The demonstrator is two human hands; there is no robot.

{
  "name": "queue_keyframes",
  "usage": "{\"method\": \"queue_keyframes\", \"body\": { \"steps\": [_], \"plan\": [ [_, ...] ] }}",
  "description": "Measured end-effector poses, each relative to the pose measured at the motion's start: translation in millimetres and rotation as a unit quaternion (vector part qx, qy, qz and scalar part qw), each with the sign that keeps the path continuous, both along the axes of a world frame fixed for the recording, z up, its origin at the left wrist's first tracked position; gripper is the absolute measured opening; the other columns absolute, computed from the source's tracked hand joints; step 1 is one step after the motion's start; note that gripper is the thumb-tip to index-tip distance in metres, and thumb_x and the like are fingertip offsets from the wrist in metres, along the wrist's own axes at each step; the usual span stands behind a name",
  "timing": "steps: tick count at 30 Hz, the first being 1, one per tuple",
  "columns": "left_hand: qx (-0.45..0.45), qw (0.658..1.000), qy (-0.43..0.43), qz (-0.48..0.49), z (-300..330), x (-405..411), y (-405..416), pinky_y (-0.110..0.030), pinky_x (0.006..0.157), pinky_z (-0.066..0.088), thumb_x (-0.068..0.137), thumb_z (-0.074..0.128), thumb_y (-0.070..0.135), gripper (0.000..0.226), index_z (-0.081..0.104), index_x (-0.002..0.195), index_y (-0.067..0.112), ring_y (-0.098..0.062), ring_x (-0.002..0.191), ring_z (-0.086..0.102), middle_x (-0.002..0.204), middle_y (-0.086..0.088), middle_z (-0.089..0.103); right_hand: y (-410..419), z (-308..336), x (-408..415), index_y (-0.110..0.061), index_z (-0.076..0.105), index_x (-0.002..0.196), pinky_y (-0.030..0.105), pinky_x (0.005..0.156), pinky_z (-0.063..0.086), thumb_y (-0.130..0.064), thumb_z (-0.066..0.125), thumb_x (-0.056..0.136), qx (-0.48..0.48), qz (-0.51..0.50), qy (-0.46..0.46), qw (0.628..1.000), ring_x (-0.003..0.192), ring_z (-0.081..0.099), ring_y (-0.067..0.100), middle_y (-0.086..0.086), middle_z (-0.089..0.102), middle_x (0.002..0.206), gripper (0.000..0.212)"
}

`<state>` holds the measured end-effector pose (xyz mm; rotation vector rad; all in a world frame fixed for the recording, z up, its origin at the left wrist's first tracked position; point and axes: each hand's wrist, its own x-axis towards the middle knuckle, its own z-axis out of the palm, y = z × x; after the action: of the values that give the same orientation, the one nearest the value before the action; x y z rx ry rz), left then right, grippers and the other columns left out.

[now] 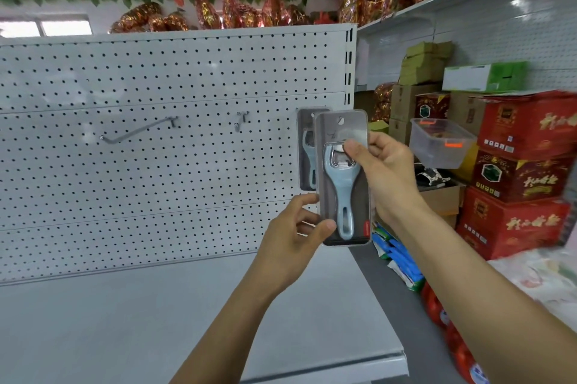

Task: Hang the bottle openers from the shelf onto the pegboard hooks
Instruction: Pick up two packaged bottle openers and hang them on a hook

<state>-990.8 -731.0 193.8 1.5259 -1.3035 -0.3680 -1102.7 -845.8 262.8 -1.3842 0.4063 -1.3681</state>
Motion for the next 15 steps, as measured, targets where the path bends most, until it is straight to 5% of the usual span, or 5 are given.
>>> {"method": "queue_keyframes", "body": {
  "steps": [8,15],
  "plan": [
    [0.030,0.995,-0.087,0.044,-9.3,17.7,-3.7,-0.031,0.093,0.049,0.089,0.062,0.045,0.044,0.048,0.130,0.038,0.003,0.098,0.061,0.108,0.018,0.065,-25.1,-2.9,19.3,-0.010,0.064,0.095,0.030,0.080,0.057,-0.005,0.065,0.088,0.030,-0.014,0.036,0.999,0.076,0.070,0.013,0.002,0.073,0.086,0.009],
    [0.051,0.993,-0.097,0.051,-18.5,27.4,-16.7,-0.033,0.094,0.049,0.088,0.062,0.046,0.037,0.051,0.124,0.041,0.004,0.098,0.060,0.107,0.019,0.064,-51.9,-3.4,43.3,-0.011,0.064,0.100,0.014,0.071,0.052,-0.010,0.067,0.087,0.021,-0.051,0.085,0.995,0.076,0.068,0.003,-0.005,0.072,0.086,0.013]
  ]
}}
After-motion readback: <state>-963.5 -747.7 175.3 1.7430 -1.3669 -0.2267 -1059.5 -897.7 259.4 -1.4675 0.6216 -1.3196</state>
